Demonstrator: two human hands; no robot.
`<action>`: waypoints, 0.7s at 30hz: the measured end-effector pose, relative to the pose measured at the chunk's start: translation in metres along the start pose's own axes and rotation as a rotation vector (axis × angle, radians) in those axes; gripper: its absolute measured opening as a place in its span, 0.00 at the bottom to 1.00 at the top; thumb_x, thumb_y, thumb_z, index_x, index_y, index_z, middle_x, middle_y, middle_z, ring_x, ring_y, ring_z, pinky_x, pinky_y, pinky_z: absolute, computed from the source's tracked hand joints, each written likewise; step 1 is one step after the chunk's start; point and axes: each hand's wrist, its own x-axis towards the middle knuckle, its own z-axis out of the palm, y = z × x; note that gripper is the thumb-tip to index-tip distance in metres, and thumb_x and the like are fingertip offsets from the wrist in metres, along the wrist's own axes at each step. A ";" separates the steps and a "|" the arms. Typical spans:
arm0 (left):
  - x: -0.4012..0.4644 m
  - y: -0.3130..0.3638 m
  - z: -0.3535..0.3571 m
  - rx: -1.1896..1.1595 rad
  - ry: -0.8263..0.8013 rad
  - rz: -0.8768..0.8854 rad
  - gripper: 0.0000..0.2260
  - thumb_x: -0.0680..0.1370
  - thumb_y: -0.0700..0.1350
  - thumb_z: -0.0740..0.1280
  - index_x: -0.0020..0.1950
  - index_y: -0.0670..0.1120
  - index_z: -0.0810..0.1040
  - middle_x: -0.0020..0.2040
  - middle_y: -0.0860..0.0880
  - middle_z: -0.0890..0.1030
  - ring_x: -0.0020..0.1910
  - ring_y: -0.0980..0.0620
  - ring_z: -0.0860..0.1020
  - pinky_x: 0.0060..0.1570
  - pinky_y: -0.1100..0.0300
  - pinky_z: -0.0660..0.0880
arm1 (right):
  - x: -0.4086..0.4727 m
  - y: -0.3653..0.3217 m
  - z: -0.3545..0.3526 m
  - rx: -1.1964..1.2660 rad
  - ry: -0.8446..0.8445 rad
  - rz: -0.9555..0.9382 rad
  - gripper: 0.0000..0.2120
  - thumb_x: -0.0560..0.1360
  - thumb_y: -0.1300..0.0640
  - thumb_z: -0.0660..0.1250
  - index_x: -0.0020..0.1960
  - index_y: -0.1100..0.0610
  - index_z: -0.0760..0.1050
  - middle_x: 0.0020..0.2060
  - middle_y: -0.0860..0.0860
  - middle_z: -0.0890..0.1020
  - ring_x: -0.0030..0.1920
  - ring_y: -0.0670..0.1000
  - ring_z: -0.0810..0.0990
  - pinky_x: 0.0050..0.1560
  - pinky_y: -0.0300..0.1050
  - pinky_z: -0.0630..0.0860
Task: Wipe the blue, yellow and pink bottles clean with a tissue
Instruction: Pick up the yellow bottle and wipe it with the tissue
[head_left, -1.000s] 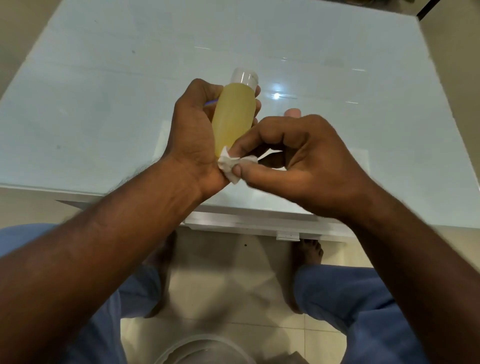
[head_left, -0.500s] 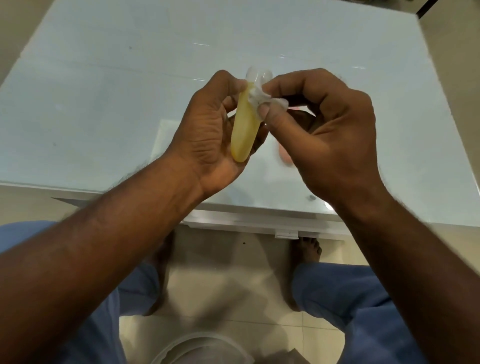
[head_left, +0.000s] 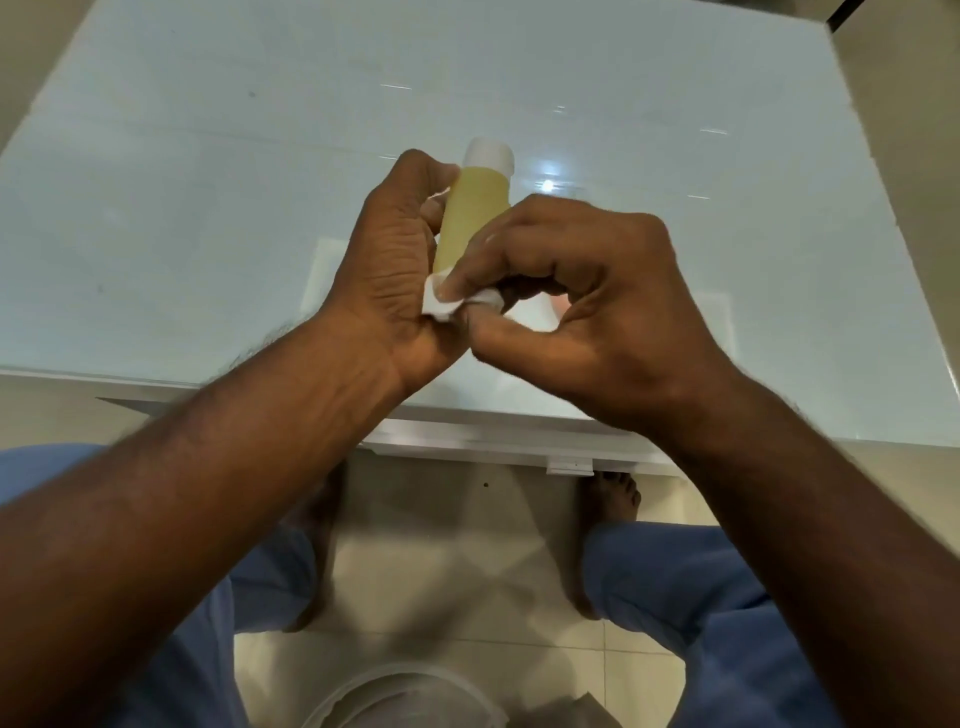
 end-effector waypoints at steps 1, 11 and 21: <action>0.000 0.001 -0.001 0.008 -0.010 -0.009 0.11 0.81 0.48 0.62 0.57 0.42 0.71 0.46 0.41 0.71 0.40 0.46 0.75 0.43 0.53 0.82 | 0.000 0.001 0.000 -0.037 -0.037 0.009 0.07 0.75 0.61 0.78 0.52 0.55 0.90 0.48 0.46 0.88 0.49 0.47 0.87 0.54 0.60 0.84; 0.000 -0.003 0.000 0.022 -0.011 0.048 0.18 0.81 0.48 0.59 0.60 0.36 0.78 0.49 0.38 0.82 0.44 0.43 0.81 0.54 0.51 0.80 | 0.006 0.010 -0.026 0.029 0.347 0.182 0.05 0.81 0.63 0.73 0.57 0.60 0.84 0.51 0.55 0.88 0.52 0.52 0.89 0.54 0.51 0.88; 0.003 0.002 -0.006 -0.055 0.027 0.069 0.21 0.82 0.46 0.55 0.67 0.35 0.77 0.56 0.38 0.83 0.57 0.40 0.81 0.62 0.48 0.79 | 0.002 0.002 -0.008 0.215 0.117 0.246 0.05 0.79 0.63 0.77 0.52 0.55 0.86 0.47 0.49 0.89 0.49 0.49 0.89 0.49 0.40 0.86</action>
